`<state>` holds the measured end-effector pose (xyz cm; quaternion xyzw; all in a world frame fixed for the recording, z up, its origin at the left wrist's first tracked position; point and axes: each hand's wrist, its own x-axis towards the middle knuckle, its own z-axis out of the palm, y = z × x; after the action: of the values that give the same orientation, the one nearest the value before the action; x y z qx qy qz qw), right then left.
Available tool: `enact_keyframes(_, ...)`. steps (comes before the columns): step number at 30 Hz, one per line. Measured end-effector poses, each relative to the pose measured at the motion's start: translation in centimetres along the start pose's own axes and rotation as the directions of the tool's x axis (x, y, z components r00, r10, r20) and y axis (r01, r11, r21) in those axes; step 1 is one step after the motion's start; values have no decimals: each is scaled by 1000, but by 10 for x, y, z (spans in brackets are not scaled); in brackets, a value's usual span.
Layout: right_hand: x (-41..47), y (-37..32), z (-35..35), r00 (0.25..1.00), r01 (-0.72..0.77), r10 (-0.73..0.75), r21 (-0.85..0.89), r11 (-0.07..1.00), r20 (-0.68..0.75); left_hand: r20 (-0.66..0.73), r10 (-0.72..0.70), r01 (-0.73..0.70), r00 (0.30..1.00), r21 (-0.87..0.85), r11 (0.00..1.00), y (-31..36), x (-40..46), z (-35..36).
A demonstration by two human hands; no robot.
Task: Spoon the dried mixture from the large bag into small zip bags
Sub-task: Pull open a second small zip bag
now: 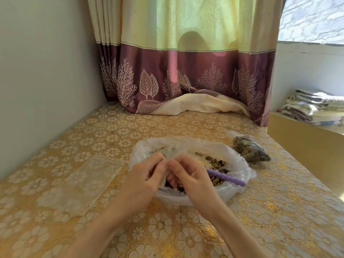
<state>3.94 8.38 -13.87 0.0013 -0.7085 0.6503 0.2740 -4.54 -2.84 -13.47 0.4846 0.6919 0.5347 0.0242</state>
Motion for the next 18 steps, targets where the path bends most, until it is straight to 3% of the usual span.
enact_keyframes(4, 1, -2, 0, 999, 27, -27, 3, 1000, 21, -14, -83, 81, 996, -114, 990, 2, 3, 1)
enact_keyframes(8, -2, -3, 6, 998, 61, -60, -171, 983, 10, -115, -123, 101, 986, -180, 978, -1, 8, -5)
enact_keyframes(11, -1, 2, 1, 971, 27, -95, -293, 956, -221, -269, 26, -4, 963, 84, 996, -4, 7, -9)
enact_keyframes(13, 1, 5, -5, 926, -26, -111, -353, 935, -361, -316, 191, -91, 929, 304, 948, -5, 5, -13)
enact_keyframes(16, 4, 4, -9, 871, -60, -120, -346, 936, -476, -247, 396, -228, 884, 514, 827, -4, 4, -17)
enact_keyframes(18, 6, 3, -13, 859, -49, -91, -258, 965, -503, -133, 479, -341, 867, 543, 768, -5, 4, -18)
